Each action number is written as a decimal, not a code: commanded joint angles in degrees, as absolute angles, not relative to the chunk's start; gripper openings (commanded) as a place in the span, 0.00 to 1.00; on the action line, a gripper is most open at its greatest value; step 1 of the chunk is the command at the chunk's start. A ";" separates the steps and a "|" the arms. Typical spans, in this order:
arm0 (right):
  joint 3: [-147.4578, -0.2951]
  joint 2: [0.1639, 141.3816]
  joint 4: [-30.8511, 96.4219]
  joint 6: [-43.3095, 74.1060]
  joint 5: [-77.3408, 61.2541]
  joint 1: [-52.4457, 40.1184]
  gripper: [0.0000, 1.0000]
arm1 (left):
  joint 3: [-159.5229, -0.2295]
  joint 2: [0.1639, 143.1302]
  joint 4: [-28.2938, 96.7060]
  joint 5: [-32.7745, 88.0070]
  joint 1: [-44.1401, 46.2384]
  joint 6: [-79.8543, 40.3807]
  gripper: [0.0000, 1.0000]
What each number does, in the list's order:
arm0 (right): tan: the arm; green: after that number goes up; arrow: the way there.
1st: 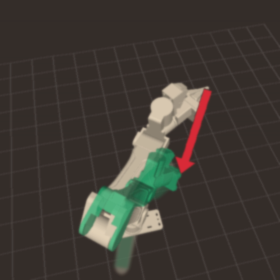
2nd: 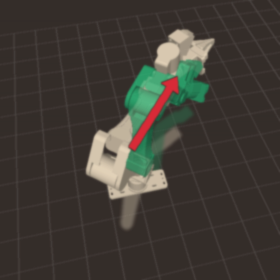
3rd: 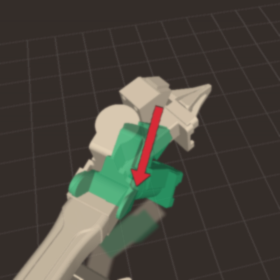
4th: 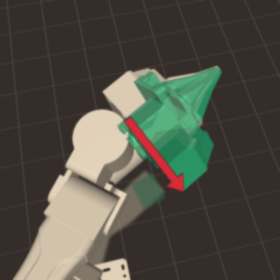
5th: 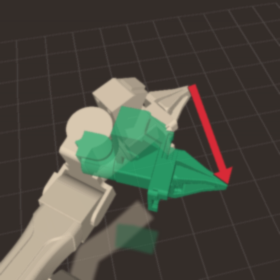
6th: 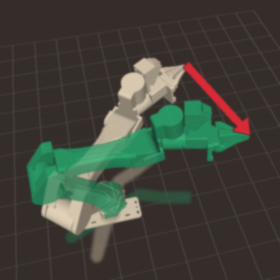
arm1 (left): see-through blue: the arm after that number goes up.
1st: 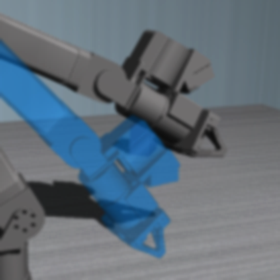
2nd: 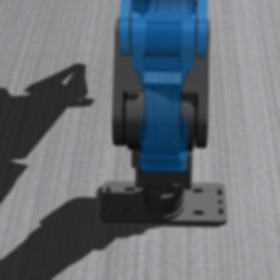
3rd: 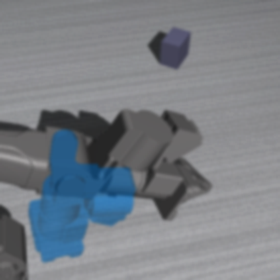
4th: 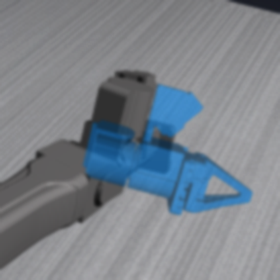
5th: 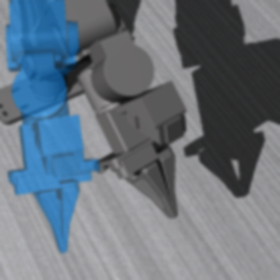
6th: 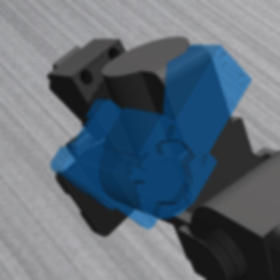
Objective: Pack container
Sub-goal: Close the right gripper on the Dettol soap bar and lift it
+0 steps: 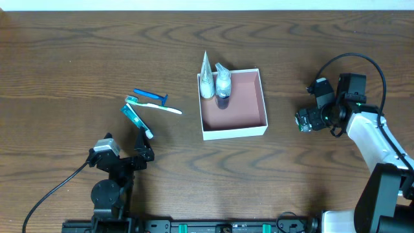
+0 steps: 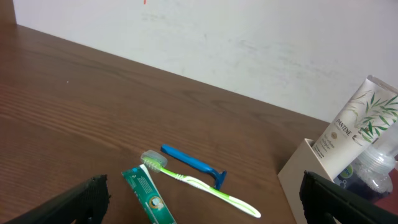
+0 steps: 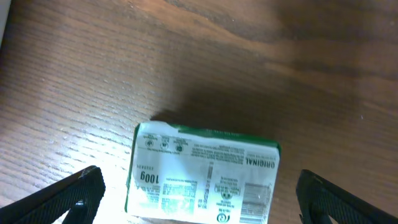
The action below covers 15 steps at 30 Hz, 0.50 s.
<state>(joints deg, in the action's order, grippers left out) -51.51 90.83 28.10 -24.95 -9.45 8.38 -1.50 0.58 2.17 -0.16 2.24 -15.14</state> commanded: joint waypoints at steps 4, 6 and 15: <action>-50.87 94.72 27.14 -27.16 -11.62 8.38 0.99 | -0.23 0.30 4.23 -0.80 1.89 -14.63 0.98; -50.87 96.44 26.37 -27.16 -11.62 8.54 0.99 | -0.23 0.30 4.23 -0.82 1.89 -14.63 0.98; -50.87 103.33 22.92 -26.26 -11.70 8.69 0.99 | -0.23 0.30 4.23 -0.82 1.89 -14.63 0.98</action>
